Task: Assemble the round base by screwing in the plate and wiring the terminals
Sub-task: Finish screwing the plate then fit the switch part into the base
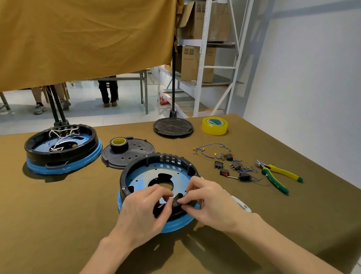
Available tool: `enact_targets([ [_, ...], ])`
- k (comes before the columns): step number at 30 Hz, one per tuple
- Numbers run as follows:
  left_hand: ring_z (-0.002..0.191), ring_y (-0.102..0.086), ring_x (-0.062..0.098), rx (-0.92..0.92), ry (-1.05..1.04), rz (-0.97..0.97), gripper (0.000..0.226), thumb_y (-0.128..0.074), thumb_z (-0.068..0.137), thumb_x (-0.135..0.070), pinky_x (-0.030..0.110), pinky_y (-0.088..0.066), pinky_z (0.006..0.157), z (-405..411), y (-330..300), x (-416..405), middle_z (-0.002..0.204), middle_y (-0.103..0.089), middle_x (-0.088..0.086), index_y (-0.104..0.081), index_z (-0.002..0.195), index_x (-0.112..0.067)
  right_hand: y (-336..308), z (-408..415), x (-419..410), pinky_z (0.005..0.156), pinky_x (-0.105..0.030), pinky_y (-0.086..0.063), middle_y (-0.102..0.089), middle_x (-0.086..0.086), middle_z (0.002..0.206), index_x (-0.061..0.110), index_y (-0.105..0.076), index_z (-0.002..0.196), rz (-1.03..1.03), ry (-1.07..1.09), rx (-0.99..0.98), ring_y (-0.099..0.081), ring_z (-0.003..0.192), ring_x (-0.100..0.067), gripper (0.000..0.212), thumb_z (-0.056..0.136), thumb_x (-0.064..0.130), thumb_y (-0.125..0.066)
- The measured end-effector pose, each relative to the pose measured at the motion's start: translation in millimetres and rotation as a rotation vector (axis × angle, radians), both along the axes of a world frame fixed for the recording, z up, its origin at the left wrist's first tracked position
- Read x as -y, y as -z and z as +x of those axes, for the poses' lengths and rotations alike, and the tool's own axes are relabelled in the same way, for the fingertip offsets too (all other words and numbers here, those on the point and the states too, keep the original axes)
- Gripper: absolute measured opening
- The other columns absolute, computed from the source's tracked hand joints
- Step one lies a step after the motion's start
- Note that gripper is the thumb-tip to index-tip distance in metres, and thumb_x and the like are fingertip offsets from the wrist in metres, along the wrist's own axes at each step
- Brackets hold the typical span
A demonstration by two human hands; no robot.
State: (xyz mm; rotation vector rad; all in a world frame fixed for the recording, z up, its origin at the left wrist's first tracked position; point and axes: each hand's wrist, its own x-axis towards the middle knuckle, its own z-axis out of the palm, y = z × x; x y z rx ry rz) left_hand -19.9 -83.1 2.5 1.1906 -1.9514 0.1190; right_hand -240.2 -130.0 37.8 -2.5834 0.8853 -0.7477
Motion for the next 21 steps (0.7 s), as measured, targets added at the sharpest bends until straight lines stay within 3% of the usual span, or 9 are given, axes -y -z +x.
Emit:
enact_targets([
  [3,0.086,-0.064,-0.001,0.067,0.073,0.004,0.019,-0.063,0.096,-0.036,0.018,-0.055,0.074,-2.2,1.8,-1.0,0.1,-0.07,-0.015,-0.071,0.111,-0.025,6.7,-5.5,2.7,0.07,-0.026,-0.052,-0.059,0.012,0.096,0.026,-0.08,0.103,0.004,0.015,0.059,-0.058,0.083,-0.011,0.014,0.089,0.023,-0.077],
  [7,0.08,-0.064,0.002,0.121,0.078,-0.027,0.024,-0.066,0.096,-0.035,0.021,-0.057,0.068,-2.8,4.6,0.6,0.101,-0.07,-0.01,-0.075,0.115,-0.025,16.8,-19.1,18.0,0.064,-0.019,-0.048,-0.063,0.015,0.089,0.026,-0.079,0.096,0.124,0.22,0.342,-0.059,0.074,-0.011,0.013,0.088,0.016,-0.078],
  [10,0.078,-0.068,0.003,0.094,0.077,-0.073,0.025,-0.065,0.095,-0.034,0.021,-0.059,0.068,-4.2,6.3,1.0,0.099,-0.074,-0.008,-0.08,0.11,-0.021,20.5,-34.4,34.9,0.076,-0.026,-0.053,-0.064,0.009,0.095,0.027,-0.073,0.098,0.163,0.579,0.236,-0.059,0.083,-0.007,0.01,0.094,0.018,-0.071],
  [13,0.083,-0.069,0.002,0.023,0.065,-0.042,0.025,-0.066,0.093,-0.034,0.019,-0.06,0.074,-8.6,3.2,1.7,0.099,-0.075,-0.009,-0.081,0.107,-0.02,22.6,-35.7,30.1,0.073,-0.015,-0.049,-0.065,0.01,0.098,0.032,-0.067,0.103,0.269,0.545,0.162,-0.06,0.088,-0.006,0.007,0.097,0.036,-0.067],
  [16,0.089,-0.066,-0.002,-0.086,0.033,0.027,0.027,-0.064,0.092,-0.036,0.018,-0.058,0.08,-16.6,-6.1,3.7,0.1,-0.073,-0.01,-0.079,0.109,-0.022,17.9,-20.1,20.1,0.067,-0.009,-0.048,-0.064,0.014,0.103,0.03,-0.053,0.126,0.447,0.397,0.126,-0.063,0.087,0.001,0.042,0.098,0.061,-0.052],
  [19,0.096,-0.067,0.001,-0.235,0.01,0.068,0.022,-0.07,0.092,-0.027,0.019,-0.057,0.083,-20.2,-25.0,8.2,0.102,-0.072,-0.011,-0.079,0.111,-0.021,4.3,-6.8,23.2,0.067,-0.02,-0.054,-0.063,0.0,0.117,0.018,-0.03,0.149,0.741,0.501,0.158,-0.07,0.089,-0.012,0.074,0.098,0.07,-0.042],
  [21,0.097,-0.068,0.005,-0.416,-0.014,0.07,0.017,-0.073,0.093,-0.019,0.018,-0.055,0.081,-19.0,-44.8,12.1,0.099,-0.073,-0.014,-0.08,0.108,-0.021,-9.2,0.9,24.3,0.075,-0.031,-0.058,-0.066,-0.012,0.121,0.007,-0.041,0.144,0.954,0.525,0.305,-0.073,0.091,-0.023,0.077,0.098,0.069,-0.045],
])
